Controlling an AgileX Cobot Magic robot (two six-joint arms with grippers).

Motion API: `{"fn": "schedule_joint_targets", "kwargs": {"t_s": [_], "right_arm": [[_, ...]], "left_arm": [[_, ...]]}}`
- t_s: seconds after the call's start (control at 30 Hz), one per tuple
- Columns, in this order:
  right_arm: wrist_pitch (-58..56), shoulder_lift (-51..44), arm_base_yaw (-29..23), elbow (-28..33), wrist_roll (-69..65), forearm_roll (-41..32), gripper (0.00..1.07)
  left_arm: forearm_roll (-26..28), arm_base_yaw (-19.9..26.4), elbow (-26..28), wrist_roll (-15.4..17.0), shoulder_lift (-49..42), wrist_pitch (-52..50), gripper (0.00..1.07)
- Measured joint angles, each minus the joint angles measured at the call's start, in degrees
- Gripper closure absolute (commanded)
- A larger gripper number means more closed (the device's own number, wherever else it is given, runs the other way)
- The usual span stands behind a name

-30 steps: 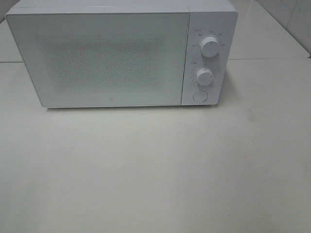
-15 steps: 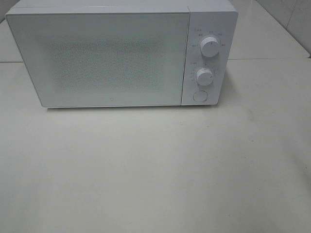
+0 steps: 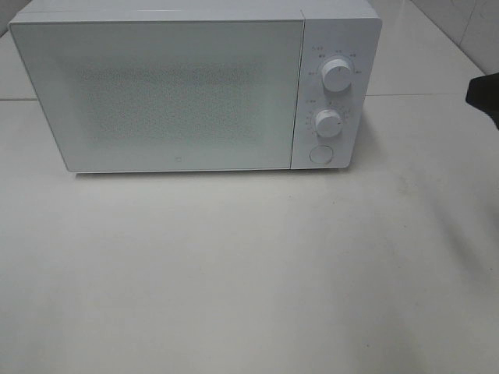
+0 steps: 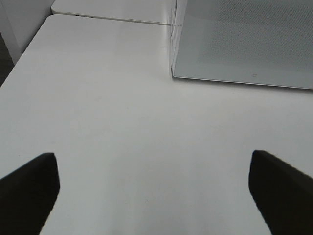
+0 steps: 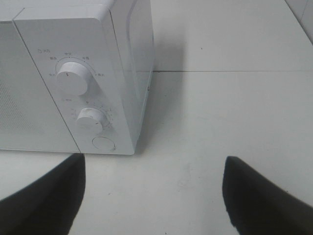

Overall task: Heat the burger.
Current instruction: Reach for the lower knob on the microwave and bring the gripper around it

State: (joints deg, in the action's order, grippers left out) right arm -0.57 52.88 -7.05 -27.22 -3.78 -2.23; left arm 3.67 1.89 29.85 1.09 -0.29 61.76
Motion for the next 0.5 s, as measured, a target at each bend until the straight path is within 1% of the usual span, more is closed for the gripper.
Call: {"fn": "schedule_joint_targets", "kwargs": {"t_s": [0.03, 0.1, 0.13, 0.2, 0.23, 0.27, 0.33, 0.37, 0.43, 0.47, 0.5], "right_arm": [[3.15, 2.58, 0.00, 0.00, 0.00, 0.00, 0.32], [4.98, 3.67, 0.00, 0.11, 0.00, 0.00, 0.32], [9.17, 6.25, 0.00, 0.52, 0.00, 0.00, 0.32], [11.23, 7.45, 0.00, 0.97, 0.00, 0.00, 0.32], [16.50, 9.57, 0.00, 2.18, 0.00, 0.00, 0.32], [16.50, 9.57, 0.00, 2.18, 0.00, 0.00, 0.32], [22.92, 11.86, 0.00, 4.01, 0.00, 0.00, 0.32], [22.92, 11.86, 0.00, 4.01, 0.00, 0.00, 0.32], [34.43, 15.76, 0.00, 7.39, 0.11, -0.11, 0.32], [34.43, 15.76, 0.00, 7.39, 0.11, -0.11, 0.32], [36.84, 16.62, 0.00, 8.37, 0.34, -0.29, 0.32]], "left_arm": [[0.00, 0.00, 0.00, 0.00, 0.00, 0.00, 0.09], [0.00, 0.00, 0.00, 0.00, 0.00, 0.00, 0.09], [0.00, 0.00, 0.00, 0.00, 0.00, 0.00, 0.09], [0.00, 0.00, 0.00, 0.00, 0.00, 0.00, 0.09], [0.00, 0.00, 0.00, 0.00, 0.00, 0.00, 0.09], [0.00, 0.00, 0.00, 0.00, 0.00, 0.00, 0.09], [0.00, 0.00, 0.00, 0.00, 0.00, 0.00, 0.09], [0.00, 0.00, 0.00, 0.00, 0.00, 0.00, 0.09], [0.00, 0.00, 0.00, 0.00, 0.00, 0.00, 0.09], [0.00, 0.00, 0.00, 0.00, 0.00, 0.00, 0.09], [0.00, 0.00, 0.00, 0.00, 0.00, 0.00, 0.09]]}}
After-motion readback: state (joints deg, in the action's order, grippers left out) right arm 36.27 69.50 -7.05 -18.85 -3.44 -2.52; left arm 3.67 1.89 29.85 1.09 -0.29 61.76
